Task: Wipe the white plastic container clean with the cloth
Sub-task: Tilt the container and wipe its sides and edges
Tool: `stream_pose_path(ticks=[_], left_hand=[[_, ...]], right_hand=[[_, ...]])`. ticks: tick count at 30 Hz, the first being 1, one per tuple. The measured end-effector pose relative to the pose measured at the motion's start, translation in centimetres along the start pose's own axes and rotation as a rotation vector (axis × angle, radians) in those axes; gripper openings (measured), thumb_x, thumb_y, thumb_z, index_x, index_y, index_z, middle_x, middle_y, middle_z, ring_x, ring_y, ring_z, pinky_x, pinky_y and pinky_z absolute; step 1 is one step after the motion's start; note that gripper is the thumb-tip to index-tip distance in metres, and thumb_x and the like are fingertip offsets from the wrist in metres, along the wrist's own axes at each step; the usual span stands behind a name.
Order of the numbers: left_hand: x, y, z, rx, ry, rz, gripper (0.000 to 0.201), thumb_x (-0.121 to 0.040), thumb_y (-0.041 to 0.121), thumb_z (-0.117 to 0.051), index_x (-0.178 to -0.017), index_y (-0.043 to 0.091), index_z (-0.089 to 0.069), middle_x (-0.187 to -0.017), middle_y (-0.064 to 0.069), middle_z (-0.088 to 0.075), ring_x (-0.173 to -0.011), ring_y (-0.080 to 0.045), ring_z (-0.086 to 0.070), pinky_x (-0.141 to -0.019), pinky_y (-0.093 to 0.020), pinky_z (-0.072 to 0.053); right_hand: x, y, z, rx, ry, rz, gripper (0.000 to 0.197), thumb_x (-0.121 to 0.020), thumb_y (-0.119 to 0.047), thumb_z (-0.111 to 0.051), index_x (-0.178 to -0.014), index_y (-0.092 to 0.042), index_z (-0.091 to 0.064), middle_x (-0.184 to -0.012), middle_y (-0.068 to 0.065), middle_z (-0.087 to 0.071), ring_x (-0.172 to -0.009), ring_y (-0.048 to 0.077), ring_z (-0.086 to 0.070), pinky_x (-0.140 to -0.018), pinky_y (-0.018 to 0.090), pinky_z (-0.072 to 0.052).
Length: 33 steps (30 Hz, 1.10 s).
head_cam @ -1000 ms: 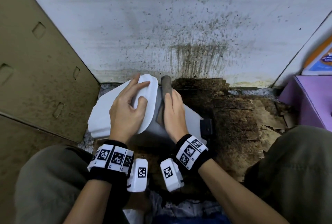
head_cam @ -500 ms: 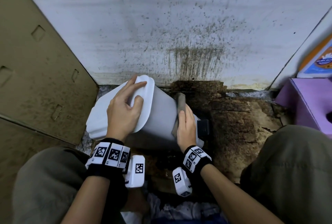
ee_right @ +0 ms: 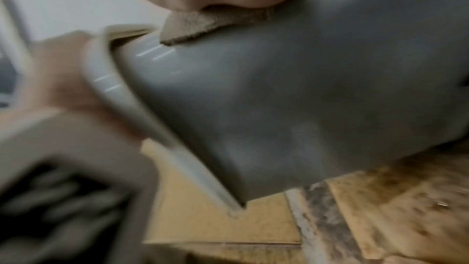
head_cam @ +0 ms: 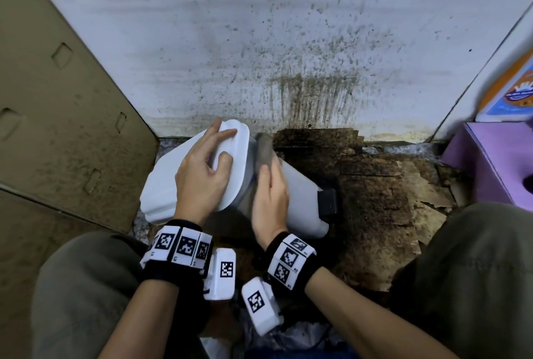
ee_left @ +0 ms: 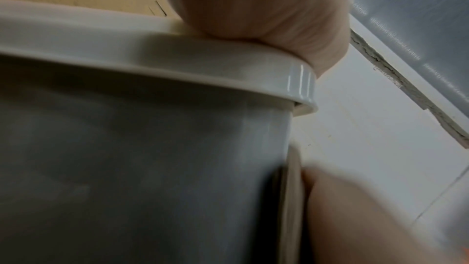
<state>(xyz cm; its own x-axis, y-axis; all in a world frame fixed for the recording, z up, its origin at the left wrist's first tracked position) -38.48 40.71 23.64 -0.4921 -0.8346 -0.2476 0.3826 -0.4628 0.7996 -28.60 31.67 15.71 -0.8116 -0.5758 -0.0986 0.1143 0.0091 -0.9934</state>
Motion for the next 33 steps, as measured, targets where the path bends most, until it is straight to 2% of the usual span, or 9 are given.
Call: stream_pose_path(ticks=[3, 8, 13, 18, 22, 26, 29, 31, 33], left_hand=[[0.1, 0.3, -0.2, -0.015, -0.014, -0.001, 0.046, -0.088, 0.027, -0.047, -0.128, 0.043, -0.063, -0.154, 0.025, -0.044, -0.141, 0.003, -0.041, -0.109, -0.039, -0.044], [0.1, 0.4, -0.3, -0.017, -0.017, -0.002, 0.045, -0.089, 0.027, -0.048, -0.127, 0.045, -0.064, -0.153, 0.027, -0.044, -0.141, 0.004, -0.041, -0.111, -0.040, -0.043], [-0.4, -0.8, 0.2, 0.043, -0.001, 0.003, 0.044, -0.087, 0.029, -0.047, -0.124, 0.045, -0.065, -0.151, 0.028, -0.046, -0.138, 0.005, -0.044, -0.113, -0.038, -0.041], [-0.4, -0.9, 0.5, 0.056, -0.003, 0.003, 0.044, -0.086, 0.029, -0.047, -0.122, 0.044, -0.066, -0.150, 0.030, -0.046, -0.136, 0.009, -0.045, -0.104, -0.023, -0.038], [-0.2, -0.6, 0.4, 0.019, -0.008, 0.006, 0.044, -0.087, 0.029, -0.047, -0.124, 0.045, -0.065, -0.151, 0.031, -0.044, -0.138, 0.006, -0.043, -0.103, -0.025, -0.041], [-0.1, -0.1, 0.2, -0.023, -0.016, 0.004, 0.044, -0.087, 0.032, -0.047, -0.126, 0.048, -0.062, -0.152, 0.032, -0.043, -0.139, 0.002, -0.044, -0.104, -0.033, -0.044], [-0.2, 0.1, -0.2, -0.060, -0.033, -0.012, 0.045, -0.087, 0.031, -0.047, -0.128, 0.045, -0.061, -0.153, 0.030, -0.042, -0.140, 0.002, -0.041, -0.101, -0.027, -0.039], [-0.2, 0.3, -0.5, -0.090, -0.048, -0.026, 0.045, -0.087, 0.031, -0.046, -0.129, 0.043, -0.060, -0.154, 0.027, -0.042, -0.141, 0.000, -0.039, -0.103, -0.029, -0.037], [-0.1, 0.7, -1.1, -0.124, -0.073, -0.044, 0.045, -0.088, 0.031, -0.044, -0.131, 0.041, -0.058, -0.155, 0.022, -0.042, -0.142, -0.003, -0.037, -0.108, -0.034, -0.038]], right_hand=[[0.9, -2.5, -1.2, 0.019, -0.075, 0.150, 0.049, -0.107, -0.025, -0.031, -0.155, -0.017, -0.035, -0.159, -0.009, -0.035, -0.149, 0.004, -0.027, -0.124, 0.025, -0.018], [0.9, 0.9, 1.0, 0.149, -0.093, 0.228, 0.048, -0.105, -0.026, -0.027, -0.152, -0.018, -0.034, -0.157, -0.007, -0.034, -0.149, 0.008, -0.030, -0.123, 0.025, -0.021], [0.4, 7.8, 5.5, 0.195, -0.047, -0.081, 0.048, -0.108, -0.025, -0.027, -0.154, -0.013, -0.034, -0.160, 0.004, -0.037, -0.149, 0.014, -0.032, -0.124, 0.033, -0.021], [0.8, 9.0, 7.4, 0.208, -0.003, -0.242, 0.046, -0.110, -0.022, -0.027, -0.156, -0.017, -0.029, -0.161, 0.001, -0.034, -0.147, 0.009, -0.028, -0.118, 0.014, -0.014], [1.1, 8.0, 7.1, 0.136, 0.105, -0.347, 0.047, -0.110, -0.027, -0.029, -0.156, -0.017, -0.033, -0.156, 0.005, -0.042, -0.145, 0.021, -0.036, -0.113, 0.018, -0.022], [0.7, 4.7, 6.0, 0.014, 0.142, -0.366, 0.044, -0.110, -0.023, -0.030, -0.151, -0.012, -0.040, -0.143, 0.008, -0.052, -0.131, 0.018, -0.044, -0.103, 0.010, -0.020], [-0.1, 2.3, 4.8, -0.102, 0.053, -0.385, 0.042, -0.110, -0.022, -0.030, -0.145, -0.004, -0.045, -0.111, -0.007, -0.051, -0.111, 0.005, -0.040, -0.088, 0.003, -0.023], [-0.5, 0.4, 3.9, -0.178, 0.011, -0.373, 0.042, -0.110, -0.023, -0.031, -0.147, -0.007, -0.044, -0.110, -0.014, -0.051, -0.113, 0.001, -0.041, -0.095, 0.005, -0.024], [-0.8, -0.8, 3.3, -0.227, -0.019, -0.369, 0.045, -0.110, -0.028, -0.032, -0.153, -0.016, -0.037, -0.135, -0.015, -0.048, -0.131, 0.002, -0.040, -0.111, 0.017, -0.026]])
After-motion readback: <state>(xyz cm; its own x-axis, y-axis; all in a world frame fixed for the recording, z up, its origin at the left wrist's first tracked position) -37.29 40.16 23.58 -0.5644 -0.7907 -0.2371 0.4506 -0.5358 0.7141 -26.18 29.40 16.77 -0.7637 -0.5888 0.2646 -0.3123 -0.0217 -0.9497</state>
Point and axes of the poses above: each hand's wrist, its own x-axis away from the middle knuckle, its own z-axis out of the back of the hand, y = z × x, the point moved 5 cm from there along -x, towards the middle knuckle
